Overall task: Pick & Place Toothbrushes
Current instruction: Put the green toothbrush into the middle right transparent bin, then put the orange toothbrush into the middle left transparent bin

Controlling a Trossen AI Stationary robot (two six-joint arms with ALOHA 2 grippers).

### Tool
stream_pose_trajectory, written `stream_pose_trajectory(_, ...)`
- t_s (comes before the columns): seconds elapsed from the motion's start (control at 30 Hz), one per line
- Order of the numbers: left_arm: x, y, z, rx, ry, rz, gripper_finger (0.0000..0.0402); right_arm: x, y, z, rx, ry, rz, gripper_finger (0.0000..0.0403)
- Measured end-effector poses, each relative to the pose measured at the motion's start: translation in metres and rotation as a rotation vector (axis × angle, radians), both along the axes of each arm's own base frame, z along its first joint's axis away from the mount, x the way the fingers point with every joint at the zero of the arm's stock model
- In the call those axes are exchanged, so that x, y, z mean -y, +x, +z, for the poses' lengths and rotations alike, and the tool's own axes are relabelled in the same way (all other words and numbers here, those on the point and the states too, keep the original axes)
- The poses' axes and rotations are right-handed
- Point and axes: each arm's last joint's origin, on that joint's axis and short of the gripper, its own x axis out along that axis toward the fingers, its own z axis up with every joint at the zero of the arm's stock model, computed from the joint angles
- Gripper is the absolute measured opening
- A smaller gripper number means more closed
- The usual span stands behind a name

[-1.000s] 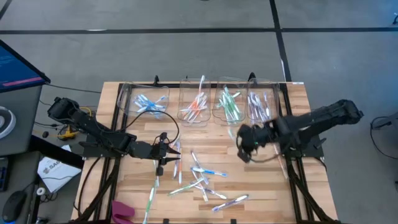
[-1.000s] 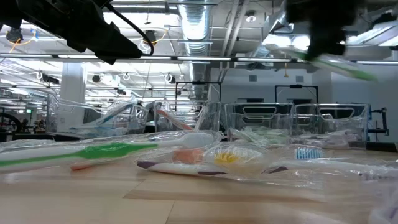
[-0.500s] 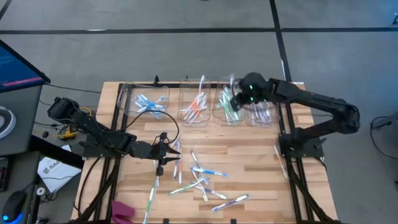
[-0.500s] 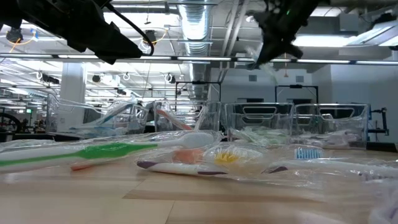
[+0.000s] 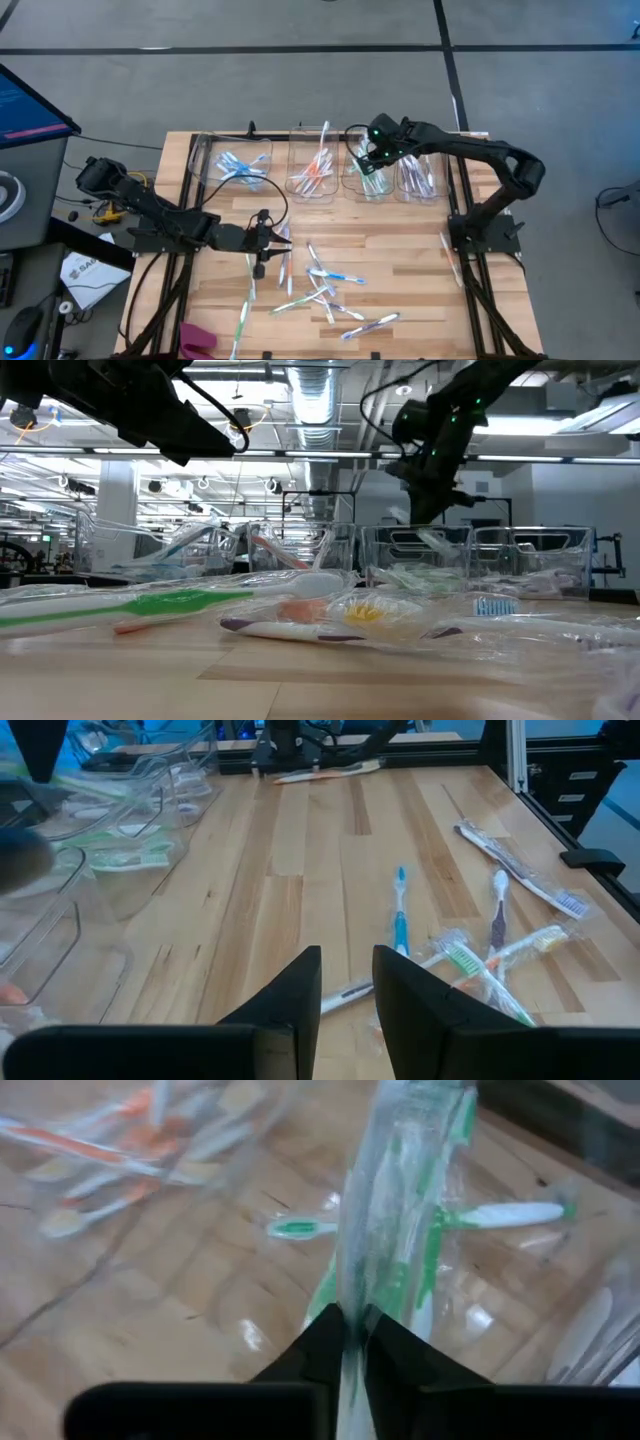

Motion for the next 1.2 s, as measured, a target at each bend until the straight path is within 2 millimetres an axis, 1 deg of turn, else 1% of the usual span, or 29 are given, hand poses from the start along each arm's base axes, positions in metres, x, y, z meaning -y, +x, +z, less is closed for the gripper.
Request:
stream_pose_trajectory(0.1,0.0,0.0,0.0,0.0,0.0,0.0,0.0086,0.003,0.001,-0.006,-0.02,0.011,-0.006,0.0065)
stream_pose_trajectory(0.27,0.0,0.0,0.0,0.0,0.0,0.0,0.0086,0.001,0.001,-0.004,-0.01,0.007,-0.004,0.0136)
stream_pose_trajectory(0.37,0.0,0.0,0.0,0.0,0.0,0.0,0.0086,0.0,-0.001,0.003,0.014,-0.002,-0.018,0.018)
stream_pose_trajectory(0.47,0.0,0.0,0.0,-0.002,0.001,-0.001,0.0086,-0.004,-0.004,0.011,0.044,-0.002,-0.023,0.0215)
stream_pose_trajectory(0.53,0.001,-0.001,-0.001,-0.007,0.011,-0.007,0.0086,-0.008,-0.006,0.019,0.076,0.004,-0.024,0.0231)
stream_pose_trajectory(0.63,0.005,-0.005,0.003,-0.005,0.108,-0.07,0.0086,-0.016,-0.008,0.03,0.124,0.005,-0.04,0.0246)
stream_pose_trajectory(0.73,0.011,-0.011,0.007,0.003,0.185,-0.138,0.0086,-0.031,-0.009,0.044,0.166,-0.023,0.015,0.0249)
stream_pose_trajectory(0.87,0.019,-0.021,0.015,0.038,0.229,-0.206,0.0086,-0.058,-0.01,0.061,0.203,-0.093,0.178,0.0249)
stream_pose_trajectory(0.93,0.022,-0.025,0.02,0.063,0.221,-0.223,0.0086,-0.071,-0.01,0.068,0.219,-0.127,0.221,0.0249)
stream_pose_trajectory(1.03,0.025,-0.031,0.027,0.096,0.187,-0.239,0.0086,-0.093,-0.007,0.077,0.255,-0.198,0.267,0.0249)
stream_pose_trajectory(1.2,0.025,-0.036,0.033,0.115,0.009,-0.198,0.0086,-0.135,0.002,0.088,0.309,-0.355,0.317,0.0249)
